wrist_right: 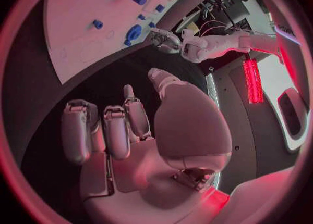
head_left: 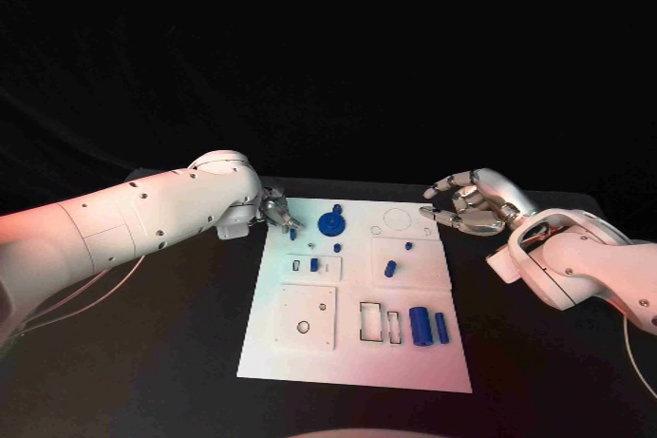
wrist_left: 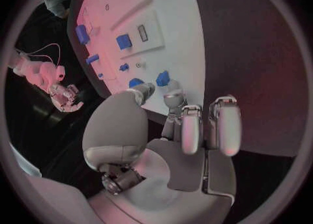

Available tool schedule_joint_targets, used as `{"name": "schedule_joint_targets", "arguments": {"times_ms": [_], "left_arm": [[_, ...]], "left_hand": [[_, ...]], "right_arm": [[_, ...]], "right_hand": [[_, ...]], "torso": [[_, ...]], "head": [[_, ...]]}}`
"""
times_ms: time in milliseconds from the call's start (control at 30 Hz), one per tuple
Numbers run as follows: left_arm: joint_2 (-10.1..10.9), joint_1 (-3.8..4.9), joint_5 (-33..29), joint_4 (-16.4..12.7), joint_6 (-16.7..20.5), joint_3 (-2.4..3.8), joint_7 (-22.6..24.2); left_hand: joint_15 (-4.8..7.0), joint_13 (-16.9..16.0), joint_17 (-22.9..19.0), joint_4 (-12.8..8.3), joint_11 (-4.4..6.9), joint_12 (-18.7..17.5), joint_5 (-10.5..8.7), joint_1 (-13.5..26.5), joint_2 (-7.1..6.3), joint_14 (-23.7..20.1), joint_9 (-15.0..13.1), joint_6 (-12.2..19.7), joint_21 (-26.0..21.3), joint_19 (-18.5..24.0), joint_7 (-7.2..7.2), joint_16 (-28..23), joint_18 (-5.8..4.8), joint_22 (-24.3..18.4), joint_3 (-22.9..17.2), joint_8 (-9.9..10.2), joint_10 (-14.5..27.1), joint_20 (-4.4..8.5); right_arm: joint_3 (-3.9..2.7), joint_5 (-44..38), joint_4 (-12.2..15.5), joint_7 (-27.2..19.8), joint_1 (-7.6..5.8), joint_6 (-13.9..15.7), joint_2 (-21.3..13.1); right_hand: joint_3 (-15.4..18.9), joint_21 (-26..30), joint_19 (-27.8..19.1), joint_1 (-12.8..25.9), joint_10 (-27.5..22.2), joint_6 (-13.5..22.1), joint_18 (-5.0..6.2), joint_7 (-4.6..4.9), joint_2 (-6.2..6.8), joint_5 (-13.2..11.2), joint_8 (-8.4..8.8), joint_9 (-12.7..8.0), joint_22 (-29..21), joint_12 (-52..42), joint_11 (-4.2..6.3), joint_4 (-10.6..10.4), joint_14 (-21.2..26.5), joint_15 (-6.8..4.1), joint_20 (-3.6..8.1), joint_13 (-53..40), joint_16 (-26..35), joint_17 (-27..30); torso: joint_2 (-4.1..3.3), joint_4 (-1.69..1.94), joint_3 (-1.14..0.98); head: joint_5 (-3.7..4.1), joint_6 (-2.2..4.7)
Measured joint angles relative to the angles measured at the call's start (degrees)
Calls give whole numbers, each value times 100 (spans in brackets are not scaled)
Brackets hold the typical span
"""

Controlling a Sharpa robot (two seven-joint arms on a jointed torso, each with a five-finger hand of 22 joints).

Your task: Assemble the parts on the task board

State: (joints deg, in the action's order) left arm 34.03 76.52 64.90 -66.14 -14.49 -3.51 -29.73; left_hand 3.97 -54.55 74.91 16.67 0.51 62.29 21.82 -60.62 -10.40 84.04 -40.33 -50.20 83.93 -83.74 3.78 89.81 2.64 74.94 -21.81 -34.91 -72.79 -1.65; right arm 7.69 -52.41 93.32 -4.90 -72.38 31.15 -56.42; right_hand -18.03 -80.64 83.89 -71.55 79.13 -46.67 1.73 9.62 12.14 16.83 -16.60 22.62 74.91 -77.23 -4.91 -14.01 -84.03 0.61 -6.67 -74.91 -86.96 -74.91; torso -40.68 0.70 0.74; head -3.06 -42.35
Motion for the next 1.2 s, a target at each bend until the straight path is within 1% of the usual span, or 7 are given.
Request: {"name": "schedule_joint_targets", "arguments": {"times_ms": [433,533,567,633,767,933,1200], "left_arm": [[-34,-31,-143,37,-8,-7,0],[-34,-33,-189,37,1,-7,0],[-34,-33,-205,38,5,-6,2],[-34,-32,-240,40,17,-5,5],[-26,-34,-321,41,56,-6,8],[40,-38,-471,11,145,-8,9],[399,-35,-930,-367,279,-7,6]], "left_hand": [[0,1,4,-47,0,24,0,-331,105,0,31,-41,0,0,0,0,0,-1,-83,22,0,0],[0,1,4,-159,0,24,0,-656,202,0,33,-48,0,0,-7,0,0,-1,-241,22,0,0],[0,3,4,-335,2,24,0,-946,246,0,51,-33,0,0,-26,0,0,-1,-417,35,-3,0],[0,20,3,-553,22,24,-15,-1217,222,0,66,4,0,0,-19,0,0,-1,-689,67,0,0],[0,55,3,-443,20,24,-41,-1410,185,0,65,33,0,0,11,0,0,-1,-875,-23,-1,0],[0,48,3,-332,-12,23,-57,-1442,188,0,65,43,0,0,22,0,0,-1,-986,-25,-32,0],[0,20,3,-231,20,61,-62,-1438,188,0,65,54,0,0,32,0,1,-2,-1087,-67,-66,0]], "right_arm": [[0,0,1,-1,0,0,1],[0,0,1,-1,0,0,1],[0,0,1,-1,0,0,1],[0,0,1,-1,0,0,1],[0,0,0,-2,0,0,1],[0,0,-1,-3,0,0,0],[0,0,-3,-5,1,2,-16]], "right_hand": [[0,0,0,0,0,0,0,0,0,27,0,-1,-1,0,0,0,0,0,0,0,0,0],[0,0,0,0,0,0,-1,0,0,27,0,-1,2,0,0,0,0,0,0,0,0,0],[0,0,0,0,0,0,0,0,0,27,0,-1,4,0,0,0,0,0,0,0,0,0],[0,23,0,0,0,0,0,0,0,48,0,0,4,0,0,0,0,0,0,0,0,0],[0,26,0,0,0,0,0,0,0,48,-23,4,4,0,0,0,0,0,0,0,0,0],[0,26,0,0,0,0,0,0,0,48,-23,4,3,0,0,1,0,0,0,0,0,0],[0,48,0,0,0,0,-1,0,0,71,-23,3,3,0,0,1,0,0,0,0,21,-3]], "torso": [[-1,2,0],[-1,2,0],[-1,2,-1],[0,2,-2],[3,2,-2],[7,2,-2],[21,29,-8]], "head": [[19,-25],[20,-37],[20,-38],[20,-40],[23,-44],[24,-51],[14,-42]]}}
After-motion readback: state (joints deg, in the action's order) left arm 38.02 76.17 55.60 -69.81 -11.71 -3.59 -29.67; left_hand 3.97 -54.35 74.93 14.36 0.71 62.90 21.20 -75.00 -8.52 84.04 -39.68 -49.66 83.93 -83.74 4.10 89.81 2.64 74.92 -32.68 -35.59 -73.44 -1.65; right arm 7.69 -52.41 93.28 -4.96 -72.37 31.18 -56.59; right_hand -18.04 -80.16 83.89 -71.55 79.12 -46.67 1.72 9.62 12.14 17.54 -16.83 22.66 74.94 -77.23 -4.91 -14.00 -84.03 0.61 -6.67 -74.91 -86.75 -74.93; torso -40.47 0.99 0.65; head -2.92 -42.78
